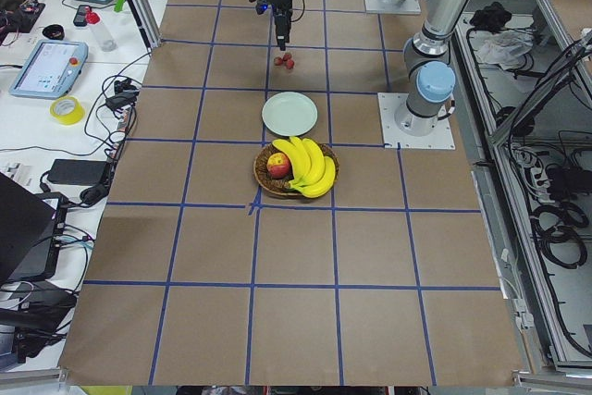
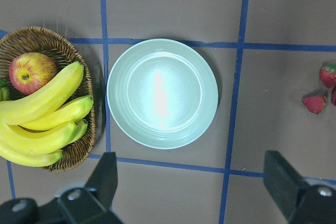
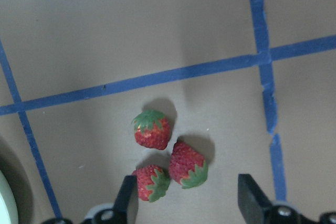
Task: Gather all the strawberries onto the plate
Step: 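Raise the right arm back to rest while the left arm moves toward the strawberries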
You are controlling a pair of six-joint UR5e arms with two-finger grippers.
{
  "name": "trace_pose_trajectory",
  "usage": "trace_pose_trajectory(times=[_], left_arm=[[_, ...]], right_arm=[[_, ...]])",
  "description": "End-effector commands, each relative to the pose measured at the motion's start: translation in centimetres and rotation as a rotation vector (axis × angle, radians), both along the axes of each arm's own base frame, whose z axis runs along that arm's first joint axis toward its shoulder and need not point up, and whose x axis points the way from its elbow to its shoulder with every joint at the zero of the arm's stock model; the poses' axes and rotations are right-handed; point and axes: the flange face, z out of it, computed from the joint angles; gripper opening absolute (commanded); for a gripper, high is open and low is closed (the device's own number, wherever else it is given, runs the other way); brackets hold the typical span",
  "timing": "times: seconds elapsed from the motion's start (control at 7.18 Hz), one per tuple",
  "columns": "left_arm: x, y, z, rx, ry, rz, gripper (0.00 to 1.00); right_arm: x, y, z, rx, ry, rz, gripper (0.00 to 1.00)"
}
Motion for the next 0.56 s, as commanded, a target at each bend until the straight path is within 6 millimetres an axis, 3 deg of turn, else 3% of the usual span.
trace_pose_trajectory(times=[0.0, 0.28, 0.42], left_arm=[[-0.4, 0.1, -0.3, 0.003, 0.003, 0.004, 1.0], [-0.5, -0.8, -1.6, 0.011, 0.004, -0.001, 1.0], [-0.4, -1.1, -2.1, 0.013, 0.006, -0.002, 1.0]], right_arm=[[-4.0, -1.2, 7.9, 0.004, 0.081, 0.026, 0.72], [-12.6, -2.7, 15.4, 0.032, 0.086, 0.043, 0.73], [-16.9, -2.8, 18.2, 0.052, 0.1, 0.057, 0.74]])
